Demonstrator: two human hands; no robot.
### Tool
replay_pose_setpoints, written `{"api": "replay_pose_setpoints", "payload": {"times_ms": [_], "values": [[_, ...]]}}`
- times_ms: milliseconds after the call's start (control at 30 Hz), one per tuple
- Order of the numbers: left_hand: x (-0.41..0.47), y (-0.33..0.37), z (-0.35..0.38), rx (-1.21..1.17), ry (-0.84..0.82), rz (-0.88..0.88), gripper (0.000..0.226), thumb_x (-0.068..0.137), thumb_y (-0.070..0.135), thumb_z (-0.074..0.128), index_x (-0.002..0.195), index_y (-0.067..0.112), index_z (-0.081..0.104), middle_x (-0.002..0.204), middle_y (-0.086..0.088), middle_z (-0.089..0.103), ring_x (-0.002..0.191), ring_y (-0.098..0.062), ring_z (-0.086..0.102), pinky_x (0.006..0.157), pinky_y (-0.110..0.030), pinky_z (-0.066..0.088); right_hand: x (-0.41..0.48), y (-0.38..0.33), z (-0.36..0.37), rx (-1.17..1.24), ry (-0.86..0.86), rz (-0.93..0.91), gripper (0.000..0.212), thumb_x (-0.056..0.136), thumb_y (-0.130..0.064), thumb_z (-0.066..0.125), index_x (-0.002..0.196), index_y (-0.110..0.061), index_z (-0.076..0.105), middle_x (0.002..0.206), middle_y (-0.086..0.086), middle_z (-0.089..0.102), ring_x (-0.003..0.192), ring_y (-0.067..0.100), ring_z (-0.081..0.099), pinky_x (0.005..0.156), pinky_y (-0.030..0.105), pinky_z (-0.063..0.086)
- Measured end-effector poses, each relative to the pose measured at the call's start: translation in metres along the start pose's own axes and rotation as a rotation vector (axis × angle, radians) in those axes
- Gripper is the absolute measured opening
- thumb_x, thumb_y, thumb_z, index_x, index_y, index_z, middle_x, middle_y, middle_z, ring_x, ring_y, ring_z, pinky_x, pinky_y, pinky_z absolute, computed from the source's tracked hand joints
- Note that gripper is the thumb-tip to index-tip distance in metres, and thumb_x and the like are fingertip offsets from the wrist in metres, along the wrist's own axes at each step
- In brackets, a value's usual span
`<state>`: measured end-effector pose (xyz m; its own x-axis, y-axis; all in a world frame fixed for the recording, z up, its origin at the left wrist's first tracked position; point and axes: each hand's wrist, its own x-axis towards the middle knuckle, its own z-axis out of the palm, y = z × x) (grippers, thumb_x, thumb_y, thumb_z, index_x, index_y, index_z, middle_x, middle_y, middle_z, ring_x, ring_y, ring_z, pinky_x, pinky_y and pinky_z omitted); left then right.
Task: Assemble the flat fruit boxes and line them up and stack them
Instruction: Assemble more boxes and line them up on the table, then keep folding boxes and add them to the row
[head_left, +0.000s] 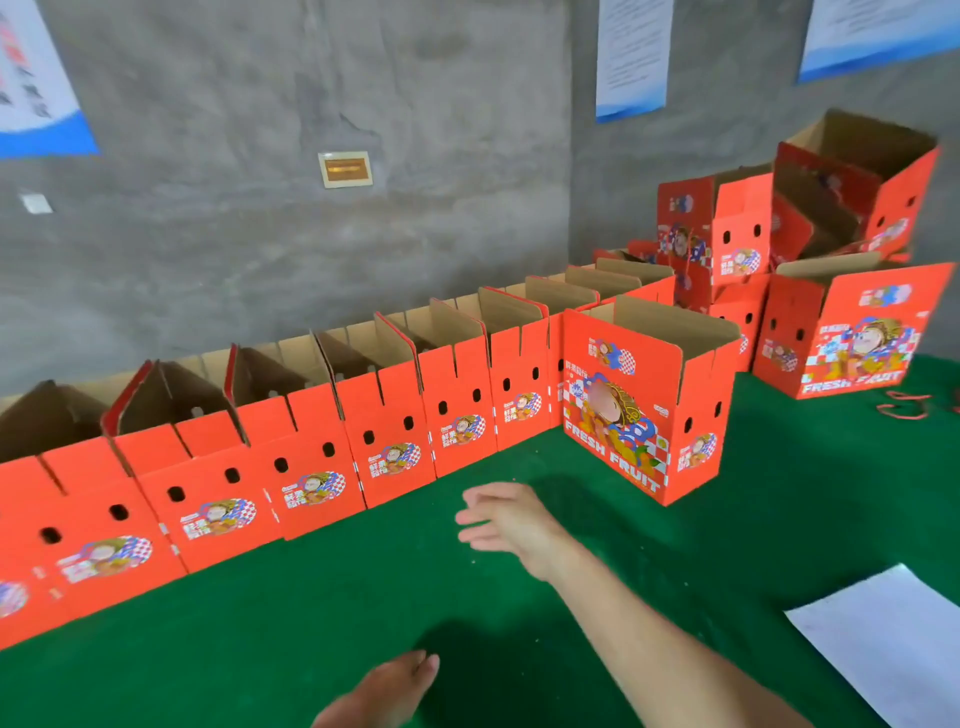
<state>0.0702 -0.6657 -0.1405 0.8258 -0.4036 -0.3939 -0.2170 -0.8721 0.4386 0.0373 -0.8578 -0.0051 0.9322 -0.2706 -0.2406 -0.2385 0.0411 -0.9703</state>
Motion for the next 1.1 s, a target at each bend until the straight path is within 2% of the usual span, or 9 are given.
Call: {"api": "replay_pose_setpoints", "payload": {"times_ms": [133, 233, 333, 400, 500, 600, 700, 867, 1100], "values": [[-0.052, -0.023, -0.026, -0.272, 0.15, 0.103, 0.024, 0.101, 0.031, 0.043, 0.103, 0.033, 0.066, 0.125, -0.003, 0.056, 0.111, -0.008, 0.051, 0.09, -0.012, 0.035, -0.056, 0.022, 0.093, -0.025, -0.219, -0.046, 0.015, 0.095, -0.011, 0.052, 0.106, -0.013, 0.062, 0.096, 0.008, 0.07, 0.076, 0.017, 0.067, 0.074, 0.024, 0.054], [-0.12, -0.084, -0.045, -0.346, 0.304, 0.146, 0.022, 0.092, 0.02, 0.06, 0.11, 0.03, 0.065, 0.119, 0.002, 0.067, 0.096, 0.014, 0.058, 0.086, 0.002, 0.035, -0.098, 0.042, 0.15, -0.029, -0.174, -0.157, 0.017, 0.095, -0.003, 0.05, 0.091, -0.013, 0.064, 0.073, 0.001, 0.069, 0.058, 0.01, 0.063, 0.06, 0.019, 0.05], [-0.2, -0.183, -0.066, -0.375, 0.603, 0.034, 0.029, 0.076, 0.005, 0.075, 0.081, 0.034, 0.072, 0.102, -0.002, 0.073, 0.082, 0.028, 0.054, 0.081, 0.006, 0.035, -0.138, 0.068, 0.214, -0.147, -0.227, -0.253, 0.026, 0.091, 0.005, 0.052, 0.078, -0.014, 0.065, 0.067, 0.003, 0.067, 0.052, 0.007, 0.059, 0.057, 0.019, 0.047], [-0.255, -0.252, -0.09, -0.37, 0.843, -0.123, 0.037, 0.072, -0.003, 0.076, 0.098, 0.023, 0.074, 0.109, -0.012, 0.07, 0.092, 0.014, 0.062, 0.084, 0.004, 0.034, -0.159, 0.08, 0.261, -0.291, -0.289, -0.333, 0.026, 0.087, 0.003, 0.057, 0.074, -0.018, 0.067, 0.066, 0.0, 0.068, 0.056, 0.003, 0.058, 0.063, 0.018, 0.048], [-0.328, -0.346, -0.145, -0.331, 1.129, -0.374, 0.05, 0.077, -0.002, 0.072, 0.125, 0.0, 0.058, 0.122, -0.024, 0.061, 0.11, -0.037, 0.06, 0.097, -0.038, 0.042, -0.186, 0.081, 0.331, -0.473, -0.377, -0.423, 0.025, 0.085, -0.008, 0.063, 0.074, -0.03, 0.065, 0.07, -0.011, 0.068, 0.068, -0.004, 0.059, 0.068, 0.009, 0.044], [-0.379, -0.43, -0.188, -0.199, 1.288, -0.494, 0.047, 0.078, 0.001, 0.072, 0.122, -0.005, 0.056, 0.119, -0.029, 0.06, 0.109, -0.045, 0.057, 0.093, -0.051, 0.042, -0.202, 0.079, 0.395, -0.565, -0.449, -0.471, 0.025, 0.088, -0.014, 0.062, 0.077, -0.036, 0.062, 0.078, -0.014, 0.068, 0.074, -0.007, 0.06, 0.071, 0.007, 0.044], [-0.398, -0.497, -0.214, -0.071, 1.202, -0.593, 0.054, 0.083, 0.019, 0.071, 0.128, -0.004, 0.052, 0.132, -0.026, 0.052, 0.124, -0.041, 0.047, 0.102, -0.053, 0.037, -0.215, 0.078, 0.448, -0.614, -0.489, -0.479, 0.022, 0.089, -0.013, 0.061, 0.08, -0.034, 0.062, 0.085, -0.014, 0.069, 0.078, -0.008, 0.061, 0.074, 0.007, 0.044], [-0.372, -0.554, -0.226, 0.108, 0.82, -0.662, 0.072, 0.095, 0.053, 0.038, 0.151, 0.014, 0.016, 0.161, -0.004, 0.004, 0.148, -0.021, 0.005, 0.117, -0.049, 0.011, -0.218, 0.082, 0.504, -0.688, -0.46, -0.429, 0.02, 0.089, -0.012, 0.062, 0.081, -0.031, 0.064, 0.088, -0.011, 0.07, 0.082, -0.005, 0.061, 0.075, 0.002, 0.041], [-0.33, -0.539, -0.176, 0.235, 0.588, -0.496, 0.064, 0.097, 0.056, 0.009, 0.152, 0.027, -0.004, 0.158, 0.007, -0.017, 0.144, -0.023, -0.022, 0.111, -0.056, -0.015, -0.192, 0.088, 0.535, -0.752, -0.338, -0.324, 0.015, 0.089, -0.01, 0.059, 0.099, -0.012, 0.07, 0.097, -0.002, 0.07, 0.094, 0.01, 0.064, 0.077, 0.007, 0.04]]}}
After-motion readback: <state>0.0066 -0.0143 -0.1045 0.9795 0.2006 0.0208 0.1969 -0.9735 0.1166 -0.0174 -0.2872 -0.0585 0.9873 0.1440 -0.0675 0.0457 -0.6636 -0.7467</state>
